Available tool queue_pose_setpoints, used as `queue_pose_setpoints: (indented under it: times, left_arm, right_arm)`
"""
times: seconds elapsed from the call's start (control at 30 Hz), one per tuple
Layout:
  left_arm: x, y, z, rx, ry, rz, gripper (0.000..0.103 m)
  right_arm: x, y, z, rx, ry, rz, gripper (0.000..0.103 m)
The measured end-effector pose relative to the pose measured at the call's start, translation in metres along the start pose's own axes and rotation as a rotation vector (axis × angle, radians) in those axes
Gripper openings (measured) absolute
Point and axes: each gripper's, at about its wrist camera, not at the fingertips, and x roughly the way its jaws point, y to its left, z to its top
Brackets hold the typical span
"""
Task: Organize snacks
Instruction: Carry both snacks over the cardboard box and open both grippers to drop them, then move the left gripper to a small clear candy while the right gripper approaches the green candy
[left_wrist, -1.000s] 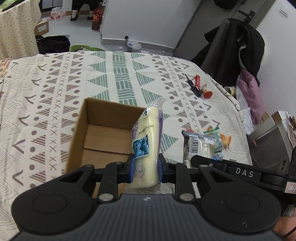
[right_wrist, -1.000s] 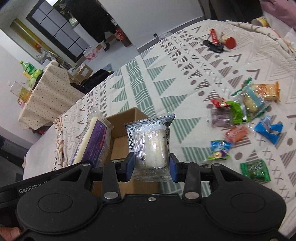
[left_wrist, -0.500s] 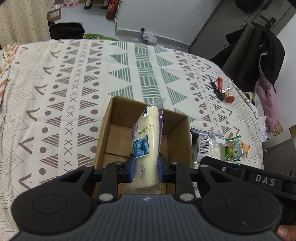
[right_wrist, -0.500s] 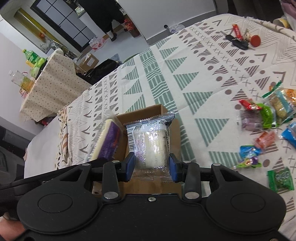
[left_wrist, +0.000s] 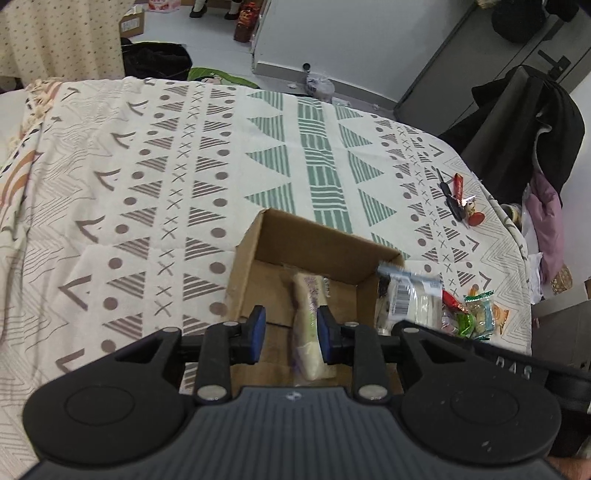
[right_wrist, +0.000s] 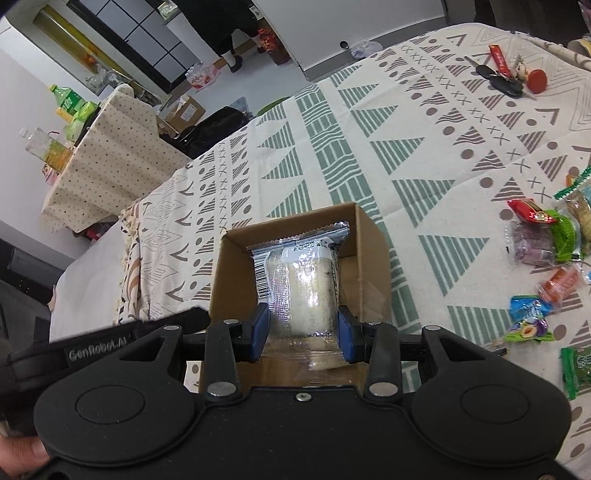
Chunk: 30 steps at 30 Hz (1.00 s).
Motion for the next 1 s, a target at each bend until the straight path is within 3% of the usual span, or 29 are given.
queue_pose_setpoints:
  times: [0.1, 0.2, 0.27, 0.33, 0.77, 1.0]
  left_arm:
    - [-0.005, 0.003, -0.003, 0.0, 0.002, 0.012, 0.032]
    - [-0.012, 0.002, -0.005, 0.0, -0.007, 0.045, 0.057]
    - [-0.017, 0.0, -0.007, 0.009, -0.025, 0.068, 0.075]
    - [-0.022, -0.003, -0.009, 0.009, -0.038, 0.077, 0.081]
    - [-0.034, -0.041, -0.033, 0.042, -0.042, 0.06, 0.087]
    - [-0.037, -0.076, -0.051, 0.1, -0.045, 0.04, 0.096]
  right_arm:
    - [0.001, 0.004, 0.004, 0.01, -0.006, 0.018, 0.043]
    - [-0.005, 0.004, 0.005, 0.018, -0.022, 0.041, 0.057]
    - [-0.012, 0.003, 0.004, 0.017, -0.039, 0.034, 0.058]
    - [-0.018, -0.002, 0.003, 0.029, -0.04, 0.033, 0.058]
    - [-0.061, -0.048, -0.021, 0.052, -0.066, -0.017, 0.06]
    - [-0.087, -0.077, -0.032, 0.06, -0.106, -0.047, 0.084]
